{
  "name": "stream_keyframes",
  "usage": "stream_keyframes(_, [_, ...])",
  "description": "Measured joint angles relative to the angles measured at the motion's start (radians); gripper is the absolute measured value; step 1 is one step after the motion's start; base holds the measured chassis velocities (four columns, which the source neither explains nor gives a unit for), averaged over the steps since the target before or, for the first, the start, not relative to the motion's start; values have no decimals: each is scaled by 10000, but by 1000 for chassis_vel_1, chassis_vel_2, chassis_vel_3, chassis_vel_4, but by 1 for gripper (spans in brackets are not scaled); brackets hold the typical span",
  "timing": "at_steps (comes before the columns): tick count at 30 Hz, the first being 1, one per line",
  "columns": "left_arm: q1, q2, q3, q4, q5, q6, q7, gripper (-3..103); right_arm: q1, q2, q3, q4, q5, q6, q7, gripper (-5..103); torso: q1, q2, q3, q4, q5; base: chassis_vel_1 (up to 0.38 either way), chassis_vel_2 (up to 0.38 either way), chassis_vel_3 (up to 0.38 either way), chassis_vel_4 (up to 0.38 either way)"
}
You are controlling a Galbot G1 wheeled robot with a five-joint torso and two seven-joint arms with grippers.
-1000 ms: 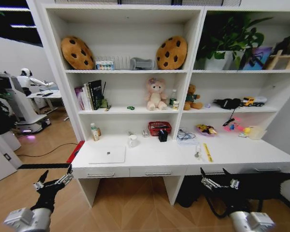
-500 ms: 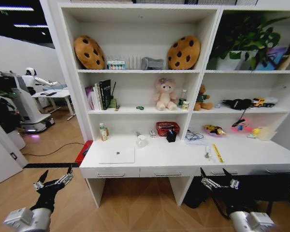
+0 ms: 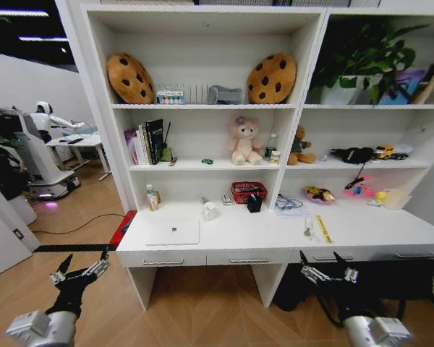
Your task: Organize the objects on the table.
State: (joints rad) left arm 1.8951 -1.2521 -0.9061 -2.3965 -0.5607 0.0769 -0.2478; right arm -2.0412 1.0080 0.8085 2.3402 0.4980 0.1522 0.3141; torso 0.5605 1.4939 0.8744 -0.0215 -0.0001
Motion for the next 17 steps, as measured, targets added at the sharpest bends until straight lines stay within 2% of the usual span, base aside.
stream_keyframes(17, [0, 0, 0, 0, 0, 0, 0, 100, -1, 0, 0, 0, 0, 0, 0, 100, 0, 0, 0, 0, 0, 0, 0, 0, 0])
